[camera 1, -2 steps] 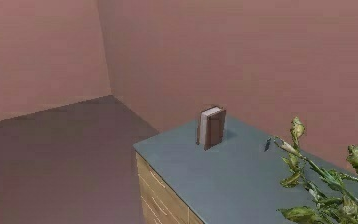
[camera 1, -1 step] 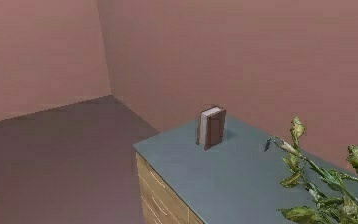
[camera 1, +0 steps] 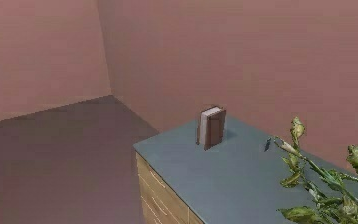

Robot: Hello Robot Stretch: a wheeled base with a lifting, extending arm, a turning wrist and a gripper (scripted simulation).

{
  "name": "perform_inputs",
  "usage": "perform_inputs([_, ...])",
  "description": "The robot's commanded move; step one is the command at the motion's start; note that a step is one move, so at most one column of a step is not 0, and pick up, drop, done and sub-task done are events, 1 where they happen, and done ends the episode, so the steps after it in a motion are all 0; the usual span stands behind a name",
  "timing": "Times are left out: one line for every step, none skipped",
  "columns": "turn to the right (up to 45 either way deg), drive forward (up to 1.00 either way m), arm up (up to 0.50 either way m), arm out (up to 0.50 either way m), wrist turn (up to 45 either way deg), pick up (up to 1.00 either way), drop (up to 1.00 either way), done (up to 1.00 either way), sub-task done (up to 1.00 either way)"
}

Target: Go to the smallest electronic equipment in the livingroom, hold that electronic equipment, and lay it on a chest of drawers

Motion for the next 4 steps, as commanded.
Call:
perform_inputs([0.0, 0.00, 0.00, -0.30, 0.0, 0.00, 0.00, 0.00, 0.00])
perform_inputs([-27.0, 0.00, 0.00, 0.00, 0.0, 0.00, 0.00, 0.00, 0.00])
perform_inputs([0.0, 0.00, 0.00, 0.24, 0.0, 0.00, 0.00, 0.00, 0.00])
perform_inputs([0.0, 0.00, 0.00, 0.00, 45.0, 0.00, 0.00, 0.00, 0.00])
